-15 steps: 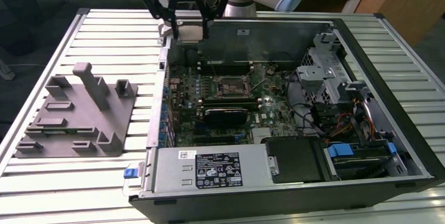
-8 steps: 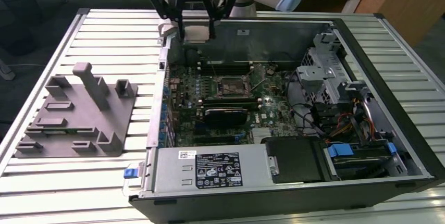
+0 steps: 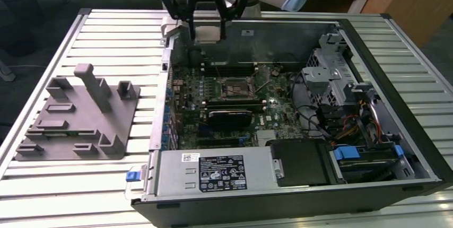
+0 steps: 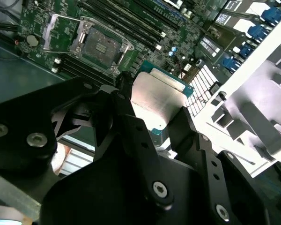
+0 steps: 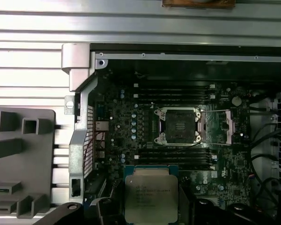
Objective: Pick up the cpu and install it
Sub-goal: 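Pick up the cpu and move it towards the insertion slot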
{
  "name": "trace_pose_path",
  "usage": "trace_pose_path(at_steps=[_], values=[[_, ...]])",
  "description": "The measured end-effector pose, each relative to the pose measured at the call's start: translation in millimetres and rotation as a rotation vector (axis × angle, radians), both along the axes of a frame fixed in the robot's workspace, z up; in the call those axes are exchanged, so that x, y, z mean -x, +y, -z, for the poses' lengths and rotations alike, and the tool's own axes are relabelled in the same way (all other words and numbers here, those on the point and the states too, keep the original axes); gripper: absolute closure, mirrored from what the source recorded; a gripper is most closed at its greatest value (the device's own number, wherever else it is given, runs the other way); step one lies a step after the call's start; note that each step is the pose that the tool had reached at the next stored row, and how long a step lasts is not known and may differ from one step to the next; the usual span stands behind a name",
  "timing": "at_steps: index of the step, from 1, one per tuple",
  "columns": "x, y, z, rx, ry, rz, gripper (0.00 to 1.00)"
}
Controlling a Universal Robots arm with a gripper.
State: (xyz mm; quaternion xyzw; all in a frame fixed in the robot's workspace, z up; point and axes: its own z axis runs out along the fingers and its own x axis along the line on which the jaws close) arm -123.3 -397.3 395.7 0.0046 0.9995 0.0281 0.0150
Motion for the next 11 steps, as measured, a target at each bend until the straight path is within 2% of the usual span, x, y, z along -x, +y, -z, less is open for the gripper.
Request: trace_pose_path(at_steps=[11], values=[[-27.3, 1.0, 0.6, 0.0000, 0.0000, 0.000, 0.45]])
